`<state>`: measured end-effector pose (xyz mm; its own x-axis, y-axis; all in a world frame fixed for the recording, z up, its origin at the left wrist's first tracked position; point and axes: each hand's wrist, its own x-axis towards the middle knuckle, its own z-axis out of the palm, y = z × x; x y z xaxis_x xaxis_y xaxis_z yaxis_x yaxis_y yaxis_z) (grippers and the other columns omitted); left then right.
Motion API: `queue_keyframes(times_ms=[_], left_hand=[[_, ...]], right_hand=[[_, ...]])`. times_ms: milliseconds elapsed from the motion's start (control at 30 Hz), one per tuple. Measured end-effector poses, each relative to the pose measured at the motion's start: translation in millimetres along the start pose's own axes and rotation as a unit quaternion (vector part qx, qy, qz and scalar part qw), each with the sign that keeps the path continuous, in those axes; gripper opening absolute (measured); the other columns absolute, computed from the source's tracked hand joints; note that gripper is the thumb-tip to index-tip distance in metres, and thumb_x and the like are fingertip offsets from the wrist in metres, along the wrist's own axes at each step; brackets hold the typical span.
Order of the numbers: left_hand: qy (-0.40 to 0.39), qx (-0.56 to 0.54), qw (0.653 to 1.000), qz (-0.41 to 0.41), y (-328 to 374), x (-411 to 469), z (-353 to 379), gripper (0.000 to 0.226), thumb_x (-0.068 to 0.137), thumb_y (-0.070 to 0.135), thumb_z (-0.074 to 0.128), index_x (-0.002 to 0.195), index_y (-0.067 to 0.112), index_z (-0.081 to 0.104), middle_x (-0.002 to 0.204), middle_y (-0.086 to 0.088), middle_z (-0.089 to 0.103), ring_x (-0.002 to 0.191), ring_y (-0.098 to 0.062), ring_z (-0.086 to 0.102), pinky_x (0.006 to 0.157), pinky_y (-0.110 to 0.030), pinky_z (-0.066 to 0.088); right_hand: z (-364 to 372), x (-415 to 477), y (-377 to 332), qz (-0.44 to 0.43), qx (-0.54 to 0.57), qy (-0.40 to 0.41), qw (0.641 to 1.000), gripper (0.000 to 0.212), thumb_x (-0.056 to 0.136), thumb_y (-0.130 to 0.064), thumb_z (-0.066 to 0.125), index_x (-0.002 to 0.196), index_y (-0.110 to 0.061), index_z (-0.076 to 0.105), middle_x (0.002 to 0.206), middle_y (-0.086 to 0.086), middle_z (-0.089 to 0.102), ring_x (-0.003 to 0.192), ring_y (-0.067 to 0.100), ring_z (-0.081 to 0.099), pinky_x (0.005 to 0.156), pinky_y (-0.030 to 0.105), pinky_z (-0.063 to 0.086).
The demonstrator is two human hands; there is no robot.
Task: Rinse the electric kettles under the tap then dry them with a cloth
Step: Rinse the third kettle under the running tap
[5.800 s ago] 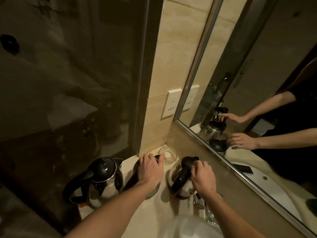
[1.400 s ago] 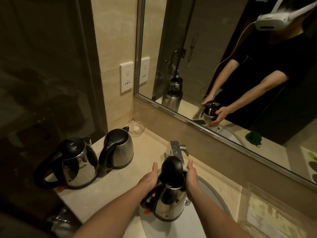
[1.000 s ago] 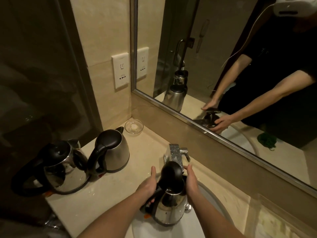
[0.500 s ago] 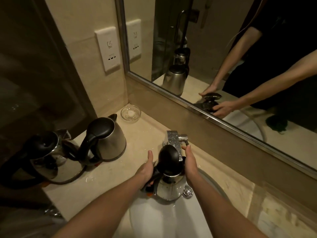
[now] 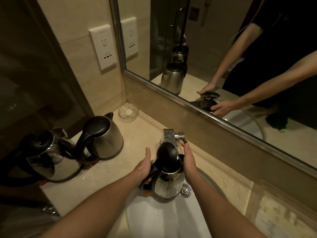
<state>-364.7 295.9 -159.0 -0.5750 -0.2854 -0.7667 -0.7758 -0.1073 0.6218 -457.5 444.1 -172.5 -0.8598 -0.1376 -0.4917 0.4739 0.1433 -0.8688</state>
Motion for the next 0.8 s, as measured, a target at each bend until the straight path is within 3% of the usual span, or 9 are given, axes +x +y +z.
queue_keyframes(times_ms=[200,300,333,400,500,667,800], left_hand=[[0.018,0.007,1.000,0.001,4.0,-7.1,1.5,0.071,0.085,0.084,0.003,0.071,0.027,0.043,0.066,-0.010,0.056,0.070,-0.025,0.059,0.071,-0.034,0.051],[0.017,0.007,1.000,0.000,4.4,-7.4,1.8,0.073,0.086,0.083,0.002,0.076,0.028,0.049,0.085,-0.014,0.062,0.083,-0.026,0.061,0.067,-0.029,0.048],[0.014,0.006,1.000,-0.001,3.7,-5.9,2.2,0.077,0.086,0.083,0.002,0.079,0.027,0.053,0.082,-0.012,0.062,0.080,-0.025,0.060,0.065,-0.029,0.048],[0.013,0.008,1.000,-0.011,1.6,-3.4,2.1,0.093,0.083,0.087,0.002,0.088,0.018,0.065,0.073,-0.010,0.059,0.074,-0.025,0.061,0.068,-0.033,0.052],[0.015,0.005,1.000,-0.014,0.7,-1.8,2.2,0.103,0.080,0.089,0.004,0.103,0.014,0.071,0.078,-0.012,0.060,0.076,-0.027,0.063,0.071,-0.035,0.054],[0.013,0.009,1.000,-0.005,3.7,-6.3,2.1,0.093,0.083,0.086,0.004,0.093,0.017,0.066,0.072,-0.010,0.058,0.071,-0.024,0.059,0.070,-0.035,0.051],[0.015,0.001,1.000,-0.004,2.3,-6.3,3.2,0.091,0.084,0.085,0.004,0.086,0.016,0.063,0.056,-0.004,0.049,0.057,-0.021,0.054,0.067,-0.033,0.049]], right_hand=[[0.5,0.8,-1.0,0.009,0.000,-0.001,1.000,0.066,0.093,-0.072,0.025,0.144,-0.035,0.047,0.152,0.003,0.043,0.140,0.029,0.037,0.115,0.057,0.026],[2.2,1.0,-1.6,0.023,0.002,-0.004,1.000,0.087,0.075,-0.087,0.026,0.144,-0.039,0.045,0.151,0.005,0.046,0.139,0.030,0.039,0.115,0.058,0.027],[2.7,0.7,-2.4,0.026,0.002,-0.003,1.000,0.091,0.070,-0.089,0.027,0.144,-0.039,0.045,0.150,0.005,0.046,0.139,0.030,0.040,0.114,0.058,0.028],[2.8,-0.3,-4.9,0.019,0.002,0.002,1.000,0.084,0.078,-0.084,0.025,0.145,-0.037,0.044,0.153,0.003,0.043,0.140,0.030,0.038,0.115,0.058,0.028],[1.4,-0.9,-5.0,0.012,0.000,0.002,1.000,0.075,0.086,-0.076,0.024,0.145,-0.035,0.045,0.152,0.004,0.043,0.140,0.030,0.038,0.115,0.058,0.027],[0.8,-2.5,-6.5,0.038,0.026,-0.005,0.999,0.069,0.083,-0.078,0.028,0.129,-0.037,0.058,0.141,0.013,0.054,0.131,0.034,0.048,0.111,0.058,0.033],[2.6,-1.2,-5.7,0.056,0.024,0.002,0.998,0.085,0.077,-0.081,0.031,0.142,-0.029,0.050,0.147,0.011,0.049,0.135,0.032,0.044,0.113,0.057,0.031]])
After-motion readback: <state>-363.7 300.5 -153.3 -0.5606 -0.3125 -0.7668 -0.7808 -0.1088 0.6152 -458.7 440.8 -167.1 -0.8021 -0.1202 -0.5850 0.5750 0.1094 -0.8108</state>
